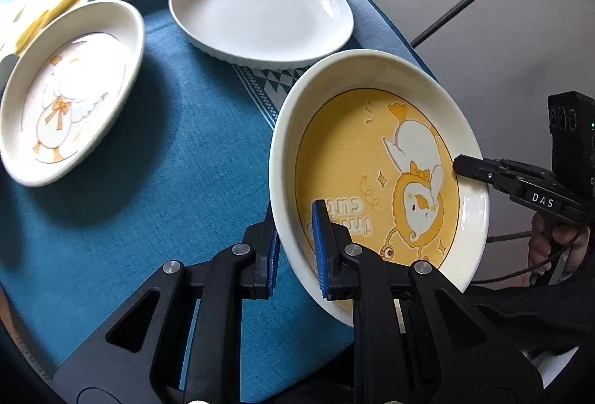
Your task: Organize plates and bowls
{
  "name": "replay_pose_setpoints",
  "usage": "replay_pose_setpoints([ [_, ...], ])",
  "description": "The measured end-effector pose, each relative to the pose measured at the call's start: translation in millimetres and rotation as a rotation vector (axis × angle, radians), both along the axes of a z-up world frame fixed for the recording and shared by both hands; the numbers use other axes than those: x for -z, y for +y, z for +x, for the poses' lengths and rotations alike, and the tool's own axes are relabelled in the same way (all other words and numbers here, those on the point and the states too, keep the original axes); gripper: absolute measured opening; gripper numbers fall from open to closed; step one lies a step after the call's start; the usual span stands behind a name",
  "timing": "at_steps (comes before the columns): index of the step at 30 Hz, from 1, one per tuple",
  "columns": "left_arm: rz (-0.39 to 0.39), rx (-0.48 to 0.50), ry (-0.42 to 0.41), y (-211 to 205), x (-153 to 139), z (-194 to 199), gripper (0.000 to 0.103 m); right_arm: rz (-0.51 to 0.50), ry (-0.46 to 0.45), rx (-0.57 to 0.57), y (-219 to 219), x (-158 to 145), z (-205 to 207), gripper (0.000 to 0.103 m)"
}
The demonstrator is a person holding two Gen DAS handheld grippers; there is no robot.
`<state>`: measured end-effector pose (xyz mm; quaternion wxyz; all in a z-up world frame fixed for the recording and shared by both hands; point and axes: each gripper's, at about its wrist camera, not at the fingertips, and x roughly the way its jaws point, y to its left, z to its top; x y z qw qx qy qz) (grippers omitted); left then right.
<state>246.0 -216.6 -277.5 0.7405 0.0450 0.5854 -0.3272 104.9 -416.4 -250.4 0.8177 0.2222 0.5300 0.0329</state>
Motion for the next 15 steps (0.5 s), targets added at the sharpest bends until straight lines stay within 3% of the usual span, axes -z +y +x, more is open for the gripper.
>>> replay_pose_setpoints([
  [8, -0.013, -0.183, -0.041, 72, -44, -15, 0.014, 0.005, -0.021, -0.202, 50, -19, 38, 0.01],
  [15, -0.013, -0.356, -0.051, 171, -52, -39, 0.014, 0.015, -0.03, -0.351, 132, -26, 62, 0.01],
])
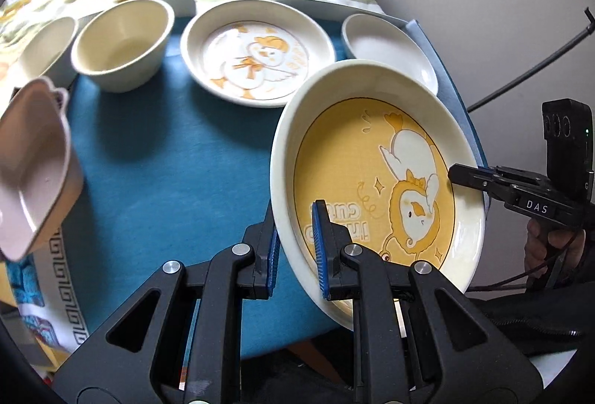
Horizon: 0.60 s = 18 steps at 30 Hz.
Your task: Organize plates and bowls
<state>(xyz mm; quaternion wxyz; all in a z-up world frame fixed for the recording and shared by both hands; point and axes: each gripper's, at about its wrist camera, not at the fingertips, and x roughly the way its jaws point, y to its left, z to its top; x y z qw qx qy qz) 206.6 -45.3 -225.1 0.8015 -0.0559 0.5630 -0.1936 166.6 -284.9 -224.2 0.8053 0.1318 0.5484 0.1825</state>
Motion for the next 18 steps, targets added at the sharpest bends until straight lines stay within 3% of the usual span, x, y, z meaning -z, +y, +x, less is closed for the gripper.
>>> replay_pose_setpoints([
  [8, 0.008, -0.114, 0.03, 98, 17, -23, 0.014, 0.007, 0.025, -0.089, 88, 24, 11, 0.01],
  [18, -0.006, -0.157, 0.061, 160, 59, -30, 0.014, -0.011, 0.039, -0.141, 145, 58, 18, 0.01],
])
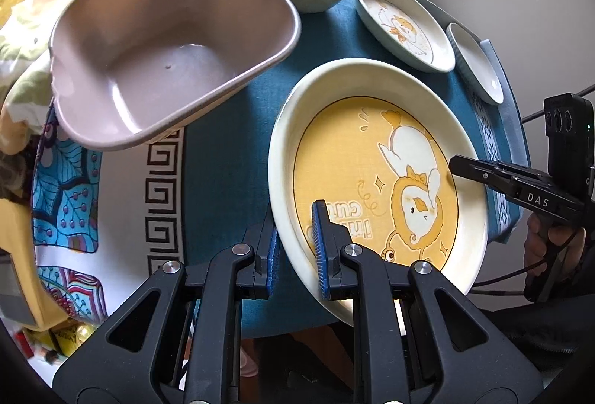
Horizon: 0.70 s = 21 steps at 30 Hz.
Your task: Organize plates and bowls
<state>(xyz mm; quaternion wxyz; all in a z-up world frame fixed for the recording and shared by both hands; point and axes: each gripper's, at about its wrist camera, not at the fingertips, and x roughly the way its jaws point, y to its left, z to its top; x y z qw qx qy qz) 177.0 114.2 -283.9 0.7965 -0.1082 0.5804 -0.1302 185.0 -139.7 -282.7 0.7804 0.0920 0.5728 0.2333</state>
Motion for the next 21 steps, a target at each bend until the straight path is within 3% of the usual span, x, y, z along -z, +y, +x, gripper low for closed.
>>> replay_pose_setpoints([
  [10, -0.043, -0.013, -0.022, 19, 14, 2, 0.014, 0.005, -0.027, 0.005, 7, 11, -1, 0.01],
  [21, -0.074, -0.023, 0.025, 16, 18, 8, 0.014, 0.009, -0.023, 0.029, 5, 9, -3, 0.01],
])
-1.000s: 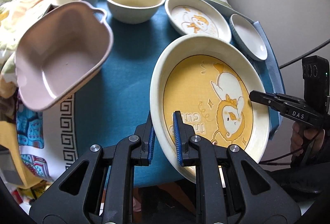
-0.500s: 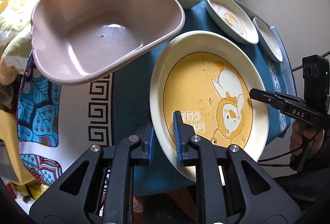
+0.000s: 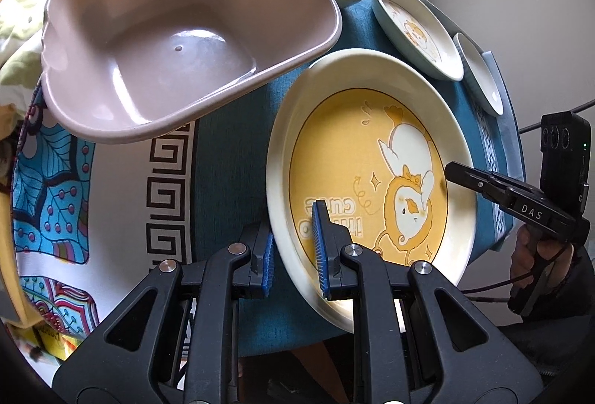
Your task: Organize plates and bowls
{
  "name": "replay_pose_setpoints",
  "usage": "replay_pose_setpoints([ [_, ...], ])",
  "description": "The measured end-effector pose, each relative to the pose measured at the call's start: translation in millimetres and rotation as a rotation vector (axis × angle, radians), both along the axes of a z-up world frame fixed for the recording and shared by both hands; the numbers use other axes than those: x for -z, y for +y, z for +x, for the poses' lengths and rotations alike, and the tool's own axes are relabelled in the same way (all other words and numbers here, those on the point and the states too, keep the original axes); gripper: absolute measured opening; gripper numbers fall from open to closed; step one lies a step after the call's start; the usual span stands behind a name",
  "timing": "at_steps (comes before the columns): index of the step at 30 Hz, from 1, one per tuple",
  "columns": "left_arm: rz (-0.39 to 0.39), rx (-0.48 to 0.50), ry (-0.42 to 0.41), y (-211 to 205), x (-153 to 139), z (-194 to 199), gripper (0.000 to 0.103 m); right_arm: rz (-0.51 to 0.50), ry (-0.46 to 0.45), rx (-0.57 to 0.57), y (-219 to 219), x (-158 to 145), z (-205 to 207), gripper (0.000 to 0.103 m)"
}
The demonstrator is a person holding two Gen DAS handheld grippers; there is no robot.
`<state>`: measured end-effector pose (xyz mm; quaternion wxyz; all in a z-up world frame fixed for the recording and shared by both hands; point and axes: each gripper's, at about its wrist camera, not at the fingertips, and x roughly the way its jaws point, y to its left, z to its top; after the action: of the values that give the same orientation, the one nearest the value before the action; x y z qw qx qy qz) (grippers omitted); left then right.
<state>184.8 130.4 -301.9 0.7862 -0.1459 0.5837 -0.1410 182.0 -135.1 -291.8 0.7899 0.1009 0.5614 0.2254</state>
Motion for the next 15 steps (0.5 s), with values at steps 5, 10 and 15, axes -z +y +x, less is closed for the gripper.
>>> replay_pose_setpoints([
  [5, 0.028, 0.004, 0.003, -3, -4, 1, 0.014, 0.005, -0.006, 0.006, -4, -2, -2, 0.01],
  [10, 0.059, -0.009, 0.005, -2, -15, -2, 0.014, 0.034, -0.01, 0.046, -15, -10, -4, 0.01],
  [15, 0.082, -0.027, 0.002, 0, -39, -9, 0.015, 0.015, -0.061, 0.075, -26, -39, -16, 0.01],
])
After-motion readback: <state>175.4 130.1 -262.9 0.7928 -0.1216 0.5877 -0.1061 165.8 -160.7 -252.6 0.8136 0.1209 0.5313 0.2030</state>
